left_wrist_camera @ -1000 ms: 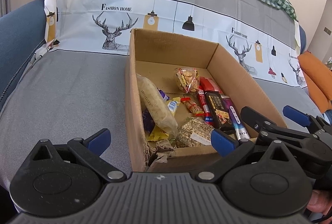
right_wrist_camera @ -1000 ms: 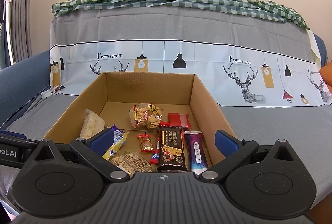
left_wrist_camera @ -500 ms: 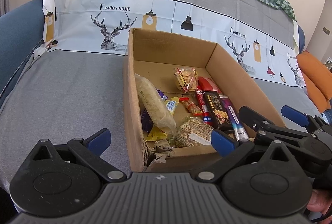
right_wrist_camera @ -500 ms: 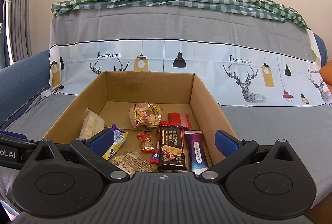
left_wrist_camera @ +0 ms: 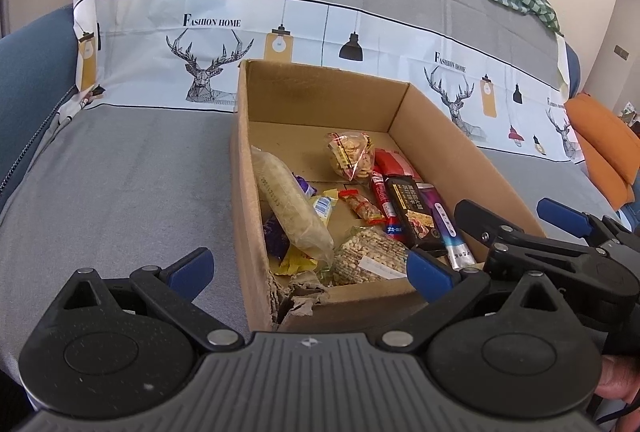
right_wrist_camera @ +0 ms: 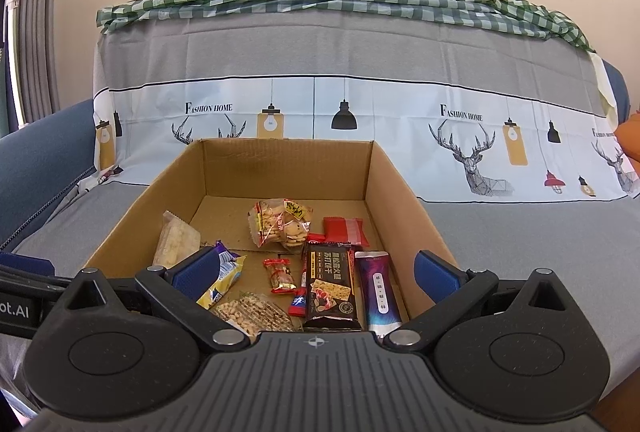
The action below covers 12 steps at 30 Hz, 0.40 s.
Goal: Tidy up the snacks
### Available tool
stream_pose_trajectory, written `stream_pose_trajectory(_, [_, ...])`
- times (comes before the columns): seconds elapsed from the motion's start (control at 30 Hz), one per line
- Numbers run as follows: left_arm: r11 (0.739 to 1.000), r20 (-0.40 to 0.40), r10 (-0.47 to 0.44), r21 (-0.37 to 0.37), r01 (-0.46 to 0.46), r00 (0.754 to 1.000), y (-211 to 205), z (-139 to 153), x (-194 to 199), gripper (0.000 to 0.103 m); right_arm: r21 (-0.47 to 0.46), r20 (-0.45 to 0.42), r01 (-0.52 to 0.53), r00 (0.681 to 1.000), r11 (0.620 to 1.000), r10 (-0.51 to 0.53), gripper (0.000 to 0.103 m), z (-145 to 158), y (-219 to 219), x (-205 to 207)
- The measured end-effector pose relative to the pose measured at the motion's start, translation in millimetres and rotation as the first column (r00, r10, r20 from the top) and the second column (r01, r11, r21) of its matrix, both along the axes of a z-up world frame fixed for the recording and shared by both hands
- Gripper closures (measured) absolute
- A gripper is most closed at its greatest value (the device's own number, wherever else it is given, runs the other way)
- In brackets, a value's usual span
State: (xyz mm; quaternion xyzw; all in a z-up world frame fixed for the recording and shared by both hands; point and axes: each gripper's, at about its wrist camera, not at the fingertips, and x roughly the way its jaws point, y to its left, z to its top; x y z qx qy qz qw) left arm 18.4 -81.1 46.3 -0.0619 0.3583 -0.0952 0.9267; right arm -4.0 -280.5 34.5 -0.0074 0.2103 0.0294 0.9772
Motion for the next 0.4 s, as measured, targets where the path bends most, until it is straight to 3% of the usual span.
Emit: stream_pose_trajectory(0.4, [1.0, 0.028, -0.024, -0.009, 0.025, 0.999, -2.5, -2.9, 0.7, 0.001, -0.003, 0.0, 0.016, 1.0, 1.0, -0.016, 0.001, -1.1, 0.6, -1.9])
